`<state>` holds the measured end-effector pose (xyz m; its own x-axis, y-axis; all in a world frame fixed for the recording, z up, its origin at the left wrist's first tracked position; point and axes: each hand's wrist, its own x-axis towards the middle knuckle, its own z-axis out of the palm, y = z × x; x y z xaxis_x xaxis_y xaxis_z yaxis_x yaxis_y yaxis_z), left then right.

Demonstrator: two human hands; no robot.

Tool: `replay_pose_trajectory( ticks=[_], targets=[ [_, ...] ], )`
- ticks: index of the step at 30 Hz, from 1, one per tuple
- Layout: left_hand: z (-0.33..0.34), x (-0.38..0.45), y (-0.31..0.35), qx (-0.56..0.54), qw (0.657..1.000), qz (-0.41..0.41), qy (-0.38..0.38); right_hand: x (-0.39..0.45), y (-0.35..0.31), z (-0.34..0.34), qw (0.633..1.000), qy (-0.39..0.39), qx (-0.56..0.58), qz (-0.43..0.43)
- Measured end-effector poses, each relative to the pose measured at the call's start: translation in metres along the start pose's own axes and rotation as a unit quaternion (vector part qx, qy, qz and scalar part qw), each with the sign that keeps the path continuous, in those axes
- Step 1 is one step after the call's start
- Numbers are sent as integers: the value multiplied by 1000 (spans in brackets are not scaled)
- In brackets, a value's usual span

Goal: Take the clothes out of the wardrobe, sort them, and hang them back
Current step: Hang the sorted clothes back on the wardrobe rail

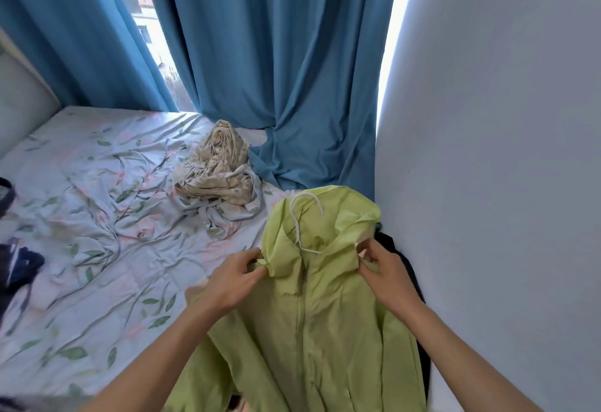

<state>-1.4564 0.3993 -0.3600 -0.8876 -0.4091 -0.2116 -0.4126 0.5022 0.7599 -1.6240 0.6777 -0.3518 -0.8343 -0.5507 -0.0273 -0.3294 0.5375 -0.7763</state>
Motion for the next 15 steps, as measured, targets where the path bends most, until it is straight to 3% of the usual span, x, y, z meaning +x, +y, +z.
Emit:
replay_pose_trajectory(
  ticks=[6, 10, 15],
  targets=[
    [-120, -137, 1, -41, 996, -34, 65, -58, -151, 27, 992, 44, 51, -108],
    [-188, -218, -4, -85, 987, -58, 120, -71, -240, 50, 975, 4, -15, -222],
    [-249, -279, -16, -140, 965, -95, 202, -54, -333, 82, 913, -91, -68, -392]
  ],
)
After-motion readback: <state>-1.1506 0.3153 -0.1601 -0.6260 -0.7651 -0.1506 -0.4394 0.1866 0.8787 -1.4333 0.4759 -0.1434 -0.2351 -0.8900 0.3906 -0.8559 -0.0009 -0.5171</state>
